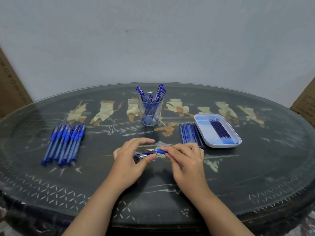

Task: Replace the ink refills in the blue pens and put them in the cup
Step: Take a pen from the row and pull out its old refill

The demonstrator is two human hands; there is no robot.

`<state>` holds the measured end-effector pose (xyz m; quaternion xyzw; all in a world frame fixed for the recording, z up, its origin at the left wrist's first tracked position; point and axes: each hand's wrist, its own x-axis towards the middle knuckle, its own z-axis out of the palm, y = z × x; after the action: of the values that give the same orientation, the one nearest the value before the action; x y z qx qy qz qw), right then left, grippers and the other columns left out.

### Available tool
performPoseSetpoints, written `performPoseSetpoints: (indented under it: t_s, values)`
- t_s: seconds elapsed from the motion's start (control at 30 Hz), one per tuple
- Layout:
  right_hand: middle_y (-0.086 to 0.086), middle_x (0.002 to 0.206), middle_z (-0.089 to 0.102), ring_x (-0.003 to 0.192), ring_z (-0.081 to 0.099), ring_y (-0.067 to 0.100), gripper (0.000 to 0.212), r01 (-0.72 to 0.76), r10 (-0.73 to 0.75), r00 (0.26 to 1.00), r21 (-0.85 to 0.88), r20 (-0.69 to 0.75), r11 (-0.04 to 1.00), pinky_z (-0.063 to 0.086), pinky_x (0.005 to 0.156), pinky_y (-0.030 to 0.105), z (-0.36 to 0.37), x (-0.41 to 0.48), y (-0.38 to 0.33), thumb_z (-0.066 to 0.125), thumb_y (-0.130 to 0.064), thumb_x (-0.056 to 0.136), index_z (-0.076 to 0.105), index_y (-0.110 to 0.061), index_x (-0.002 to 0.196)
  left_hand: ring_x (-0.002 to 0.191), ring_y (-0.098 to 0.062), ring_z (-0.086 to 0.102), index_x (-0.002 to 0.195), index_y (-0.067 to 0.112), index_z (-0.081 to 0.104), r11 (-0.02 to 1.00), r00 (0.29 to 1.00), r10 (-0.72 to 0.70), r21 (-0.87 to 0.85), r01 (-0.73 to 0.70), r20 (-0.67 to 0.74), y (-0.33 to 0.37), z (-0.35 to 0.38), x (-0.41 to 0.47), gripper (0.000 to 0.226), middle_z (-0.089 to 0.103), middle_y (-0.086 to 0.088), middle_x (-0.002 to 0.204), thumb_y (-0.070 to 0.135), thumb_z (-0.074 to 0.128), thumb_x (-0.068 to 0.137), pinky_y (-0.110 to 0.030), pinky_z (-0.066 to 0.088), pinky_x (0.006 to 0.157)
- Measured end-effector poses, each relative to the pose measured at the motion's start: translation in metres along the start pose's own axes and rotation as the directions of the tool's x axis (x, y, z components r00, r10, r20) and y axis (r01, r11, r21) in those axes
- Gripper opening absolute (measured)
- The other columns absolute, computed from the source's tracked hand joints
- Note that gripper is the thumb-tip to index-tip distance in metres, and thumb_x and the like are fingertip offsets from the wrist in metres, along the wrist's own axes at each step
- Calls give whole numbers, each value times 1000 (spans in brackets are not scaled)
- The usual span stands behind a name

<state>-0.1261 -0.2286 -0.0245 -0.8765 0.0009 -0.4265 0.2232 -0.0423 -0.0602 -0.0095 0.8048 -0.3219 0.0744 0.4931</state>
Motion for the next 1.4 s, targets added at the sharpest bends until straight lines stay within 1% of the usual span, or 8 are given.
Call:
performPoseSetpoints:
  t_s: [0.23, 0.33, 0.5, 0.7, 0.83, 1.13, 1.3, 1.4]
  values:
    - [-22, 100, 65, 89, 47, 12, 25, 4, -4, 1000, -5, -1, 1000, 31, 82, 27, 0, 0, 0, 66, -19, 90, 74, -35, 108, 119, 4, 52, 103, 52, 64, 997, 997, -73, -23, 72, -27, -2, -1, 0, 47, 61, 31, 114, 82, 56, 68, -50, 36, 107]
    - [-22, 100, 65, 88, 47, 13, 25, 8, -8, 1000, -11, 4, 1000, 30, 81, 27, 0, -1, 0, 67, -19, 90, 74, -35, 108, 109, -1, 60, 94, 38, 68, 995, 998, -41, -87, 37, -45, 1, -2, 0, 29, 67, 24, 104, 57, 75, 73, -47, 42, 102]
    - [-22, 100, 66, 87, 48, 15, 23, 10, -10, 1000, -10, 6, 1000, 30, 82, 27, 0, 0, 0, 66, -21, 91, 74, -35, 108, 105, 0, 62, 89, 44, 72, 995, 994, -78, -61, 73, -76, -1, -3, 0, 25, 69, 24, 98, 61, 60, 75, -45, 44, 100]
    - [-22, 99, 65, 87, 47, 14, 24, 13, -13, 1000, -15, 2, 1000, 30, 81, 27, 0, 0, 0, 67, -19, 90, 74, -34, 108, 88, -4, 65, 93, 37, 76, 987, 996, -86, -139, 83, -18, 10, -6, 1, 18, 68, 19, 91, 30, 75, 76, -11, 45, 81]
    - [-23, 99, 65, 87, 47, 13, 22, 7, -7, 1000, -6, 4, 1000, 30, 81, 26, 0, 0, 0, 64, -23, 92, 73, -35, 108, 83, 0, 62, 98, 33, 76, 962, 989, -148, -227, 148, 18, 10, -7, 2, 29, 67, 17, 88, 9, 71, 84, -9, 43, 80]
    - [-23, 99, 64, 88, 48, 12, 25, -23, 23, 1000, 17, -20, 1000, 30, 81, 25, 0, 0, -1, 64, -21, 90, 72, -35, 109, 77, -3, 66, 89, 16, 71, 877, 947, -320, -387, 286, -26, 10, -28, 4, 18, 74, 7, 81, 3, 77, 78, -15, 49, 75]
    - [-24, 99, 63, 89, 48, 10, 25, -24, 24, 1000, 2, -18, 1000, 28, 84, 22, -2, 0, -1, 64, -21, 90, 72, -35, 109, 84, 9, 62, 73, 30, 71, 964, 970, -231, 113, 239, -80, 2, -57, 1, 20, 71, 19, 75, 14, 82, 74, 1, 37, 76]
    - [-24, 99, 62, 89, 47, 9, 26, -26, 25, 999, -1, -24, 1000, 27, 86, 20, -1, 0, -1, 65, -19, 89, 72, -35, 109, 82, 7, 63, 70, 37, 70, 937, 969, -247, 263, 232, 25, -1, -64, 0, 22, 69, 24, 73, 19, 83, 73, -19, 46, 89]
